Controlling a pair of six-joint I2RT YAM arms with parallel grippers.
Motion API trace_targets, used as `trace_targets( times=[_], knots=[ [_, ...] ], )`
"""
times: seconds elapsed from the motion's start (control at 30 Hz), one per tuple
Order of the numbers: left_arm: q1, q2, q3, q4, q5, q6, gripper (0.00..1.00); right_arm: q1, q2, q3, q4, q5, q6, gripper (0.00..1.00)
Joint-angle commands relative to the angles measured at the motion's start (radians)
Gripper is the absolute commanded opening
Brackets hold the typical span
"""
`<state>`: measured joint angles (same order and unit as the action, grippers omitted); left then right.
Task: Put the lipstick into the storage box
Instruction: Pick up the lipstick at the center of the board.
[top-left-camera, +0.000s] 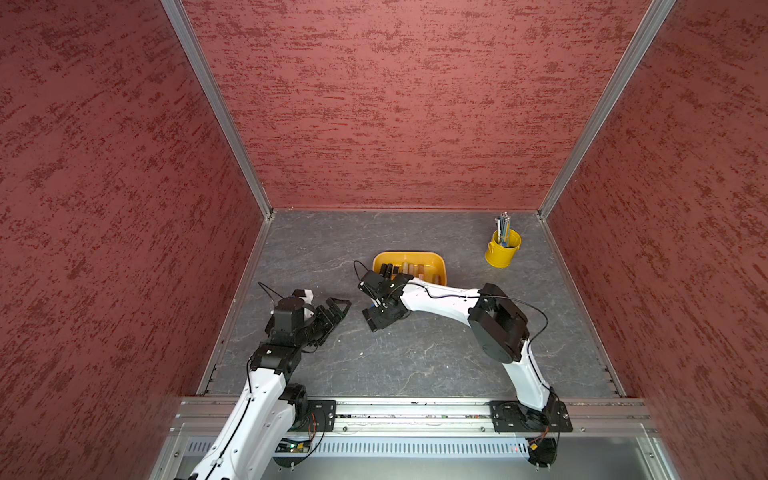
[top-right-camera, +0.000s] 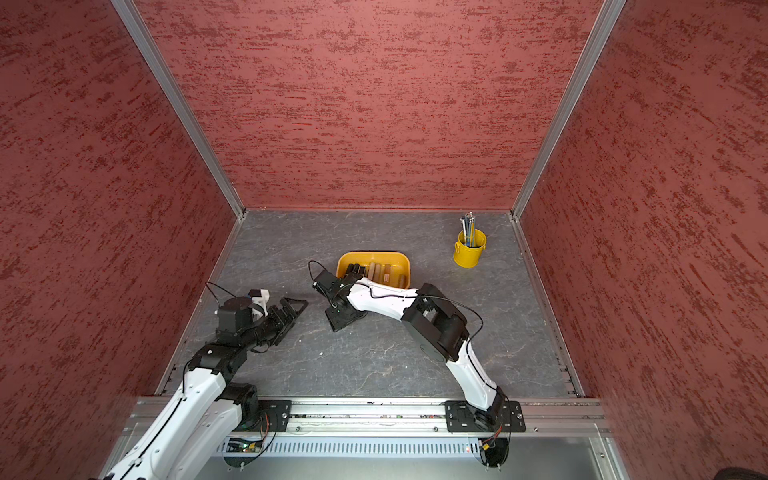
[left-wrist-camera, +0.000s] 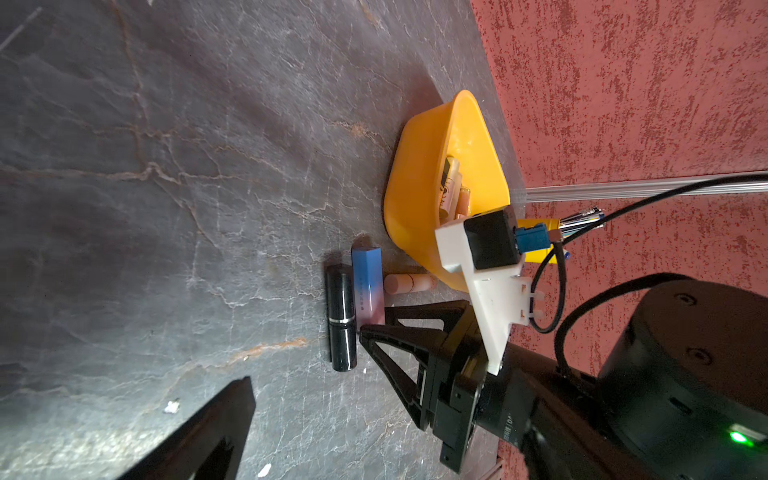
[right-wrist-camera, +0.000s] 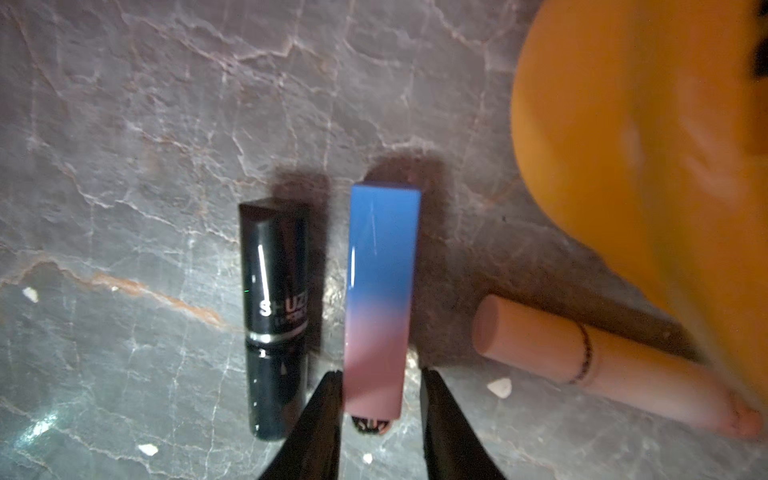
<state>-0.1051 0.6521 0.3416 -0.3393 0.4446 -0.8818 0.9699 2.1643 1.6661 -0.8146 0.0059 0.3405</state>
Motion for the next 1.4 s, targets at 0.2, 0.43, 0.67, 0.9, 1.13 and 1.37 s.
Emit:
trace_targets(
  times=[0.2, 0.43, 0.67, 0.9, 1.13, 1.37],
  knots=[
    [0.023, -0.017, -0.013, -0.017, 0.021, 0.029, 1.0, 0.002, 0.028, 0.044, -0.012, 0.018, -0.009, 0.29],
    [0.034, -0.031, -0.016, -0.033, 0.028, 0.033, 1.0, 0.003, 0.044, 0.053, -0.006, 0.006, -0.011, 0.28],
    [0.051, -0.046, -0.016, -0.055, 0.034, 0.041, 1.0, 0.002, 0.066, 0.07, -0.002, -0.007, -0.011, 0.22],
    [0.061, -0.048, -0.018, -0.055, 0.044, 0.041, 1.0, 0.001, 0.063, 0.072, -0.006, -0.003, -0.011, 0.14],
    [0.063, -0.043, -0.018, -0.038, 0.052, 0.036, 1.0, -0.001, 0.007, 0.051, 0.008, -0.009, -0.008, 0.11],
    [0.062, -0.028, -0.013, 0.004, 0.076, 0.032, 1.0, -0.027, -0.091, 0.009, 0.043, -0.068, 0.021, 0.1]
  ],
)
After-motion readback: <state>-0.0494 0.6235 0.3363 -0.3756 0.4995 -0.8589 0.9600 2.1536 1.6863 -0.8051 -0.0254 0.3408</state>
